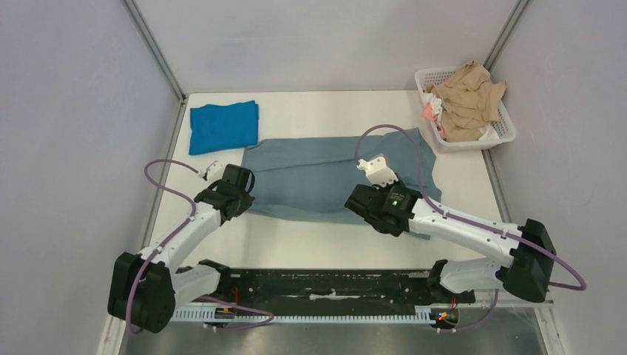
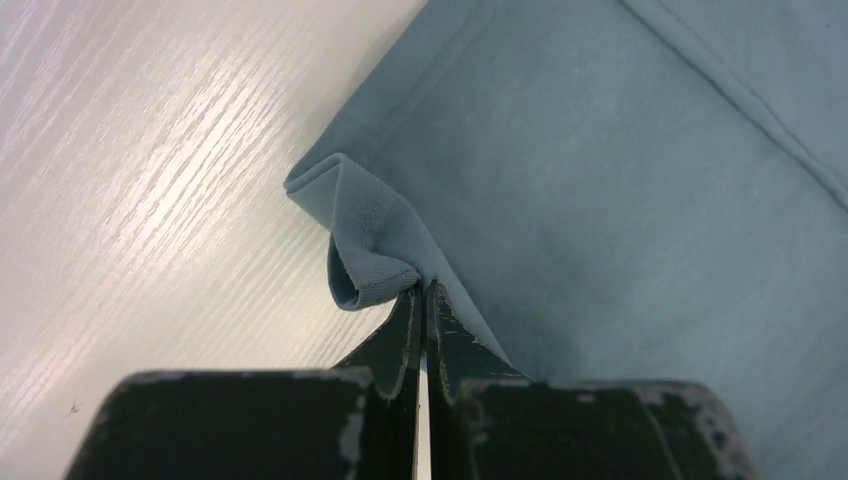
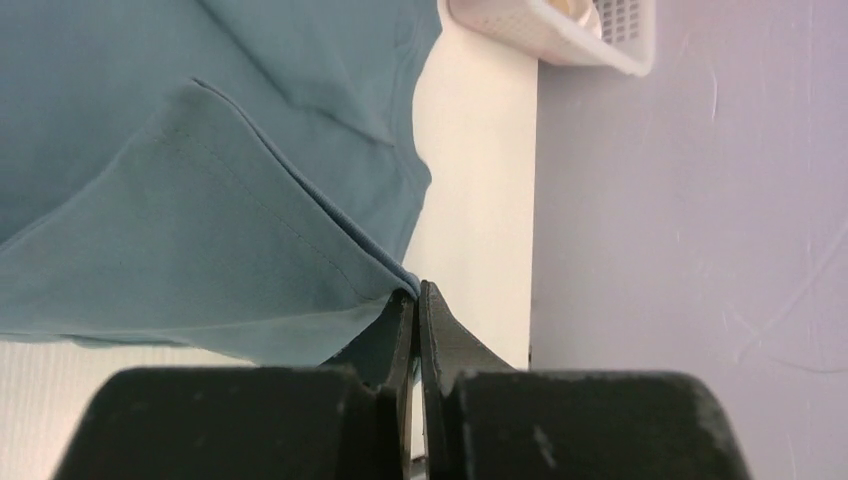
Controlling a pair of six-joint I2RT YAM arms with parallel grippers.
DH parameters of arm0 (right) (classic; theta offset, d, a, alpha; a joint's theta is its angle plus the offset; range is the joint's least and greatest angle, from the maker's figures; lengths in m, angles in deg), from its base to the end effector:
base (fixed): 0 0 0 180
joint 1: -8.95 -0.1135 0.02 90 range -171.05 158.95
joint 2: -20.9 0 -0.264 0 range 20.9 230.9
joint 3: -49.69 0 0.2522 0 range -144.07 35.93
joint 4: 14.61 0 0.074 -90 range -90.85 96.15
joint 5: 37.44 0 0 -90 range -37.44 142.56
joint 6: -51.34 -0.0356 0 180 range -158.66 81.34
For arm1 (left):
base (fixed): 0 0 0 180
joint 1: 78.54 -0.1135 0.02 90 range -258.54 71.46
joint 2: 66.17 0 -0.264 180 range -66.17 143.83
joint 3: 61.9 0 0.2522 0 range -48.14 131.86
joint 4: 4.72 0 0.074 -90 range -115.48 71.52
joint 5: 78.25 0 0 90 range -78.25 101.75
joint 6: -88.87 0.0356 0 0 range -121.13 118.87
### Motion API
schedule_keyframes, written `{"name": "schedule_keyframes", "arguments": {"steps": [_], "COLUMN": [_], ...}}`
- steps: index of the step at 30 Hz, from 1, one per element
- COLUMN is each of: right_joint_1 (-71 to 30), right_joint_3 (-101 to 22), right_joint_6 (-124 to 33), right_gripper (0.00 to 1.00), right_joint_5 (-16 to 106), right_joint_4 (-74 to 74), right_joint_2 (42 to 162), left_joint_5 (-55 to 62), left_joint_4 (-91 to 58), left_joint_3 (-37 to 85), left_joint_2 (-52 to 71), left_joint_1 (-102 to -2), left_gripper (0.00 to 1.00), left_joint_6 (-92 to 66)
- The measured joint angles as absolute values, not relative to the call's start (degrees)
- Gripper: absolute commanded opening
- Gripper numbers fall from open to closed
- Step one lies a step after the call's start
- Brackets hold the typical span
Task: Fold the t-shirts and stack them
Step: Fold the other side of the tshirt into a rectangle
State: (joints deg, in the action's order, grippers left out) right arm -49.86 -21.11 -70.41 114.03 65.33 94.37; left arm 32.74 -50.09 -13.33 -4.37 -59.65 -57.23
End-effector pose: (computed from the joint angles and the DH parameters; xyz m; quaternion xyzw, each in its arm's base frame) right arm 0.1347 0.1622 0.2646 -0.1687 0.8417 -0.3195 0.4014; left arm 0.1902 -0.0516 0.1969 -0.3487 0.8814 -0.0228 0.3178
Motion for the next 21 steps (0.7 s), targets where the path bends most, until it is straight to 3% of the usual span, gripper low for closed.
{"name": "schedule_keyframes", "arguments": {"steps": [10,21], "right_joint_1": [-40.0,-36.0], "right_joint_3": [-13.7,-12.4], "right_joint_6": [-40.9,-15.8], "right_gripper": [0.0,0.0], "right_joint_5": [112.0,105.4], "right_joint_4": [34.7,11.3], "right_joint_2": [88.4,92.9], "left_joint_5": [32.7,32.5], "left_joint_4": [-48.1,-45.0], "left_joint_3": [-8.0,-3.0], "left_joint_2": [3.2,11.1], "left_joint_1": [-62.0,-64.6], "left_gripper": [0.02,0.02], "left_joint_6": [-56.3,-54.8]}}
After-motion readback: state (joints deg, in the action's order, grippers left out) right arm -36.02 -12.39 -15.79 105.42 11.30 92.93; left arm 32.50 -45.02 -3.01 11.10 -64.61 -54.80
